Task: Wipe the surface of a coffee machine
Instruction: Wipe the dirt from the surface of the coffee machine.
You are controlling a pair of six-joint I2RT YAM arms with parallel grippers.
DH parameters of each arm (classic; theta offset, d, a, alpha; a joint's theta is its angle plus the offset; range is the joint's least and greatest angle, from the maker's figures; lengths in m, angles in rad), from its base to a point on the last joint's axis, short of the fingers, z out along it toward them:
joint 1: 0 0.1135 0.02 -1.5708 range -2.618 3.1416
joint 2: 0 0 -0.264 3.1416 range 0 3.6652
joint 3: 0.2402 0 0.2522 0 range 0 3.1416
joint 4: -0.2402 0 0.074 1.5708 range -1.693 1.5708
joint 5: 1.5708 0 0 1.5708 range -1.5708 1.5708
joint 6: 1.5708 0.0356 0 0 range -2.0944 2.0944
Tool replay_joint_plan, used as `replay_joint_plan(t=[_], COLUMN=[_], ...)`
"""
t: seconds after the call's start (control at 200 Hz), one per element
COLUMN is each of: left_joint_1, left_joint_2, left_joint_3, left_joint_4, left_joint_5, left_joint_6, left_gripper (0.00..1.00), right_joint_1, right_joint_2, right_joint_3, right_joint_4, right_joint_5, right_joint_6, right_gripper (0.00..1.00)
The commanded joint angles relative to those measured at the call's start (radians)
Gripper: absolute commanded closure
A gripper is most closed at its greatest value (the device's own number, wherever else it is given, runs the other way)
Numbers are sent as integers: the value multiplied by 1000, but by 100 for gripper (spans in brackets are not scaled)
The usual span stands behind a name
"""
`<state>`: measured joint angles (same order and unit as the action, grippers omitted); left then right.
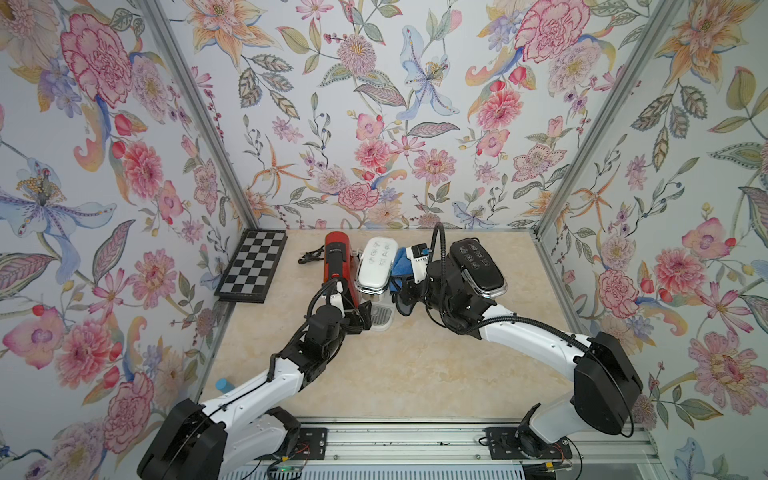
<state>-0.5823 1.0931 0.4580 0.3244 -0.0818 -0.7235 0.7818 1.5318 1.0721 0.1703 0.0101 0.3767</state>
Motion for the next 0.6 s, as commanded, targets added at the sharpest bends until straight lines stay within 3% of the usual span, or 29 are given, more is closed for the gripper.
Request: replay_joint_plan(t=[0.0,0.235,0.595], left_joint_1=[10,1,-7], left_joint_2=[19,37,31], left_joint_3=[11,38,41], left_joint_4=[25,11,1], left_joint_5=[11,14,2], left_joint_6=[-18,-13,-14], left_gripper=[3,3,3], right_joint_1=[-23,-74,-73], right_joint_2=[22,124,203], right_joint_3=[-35,-90,-47], right_joint_4=[29,107,91], right_joint_5=[-7,-80,-171], right_joint_6=[-12,23,-77], right_gripper=[66,66,66])
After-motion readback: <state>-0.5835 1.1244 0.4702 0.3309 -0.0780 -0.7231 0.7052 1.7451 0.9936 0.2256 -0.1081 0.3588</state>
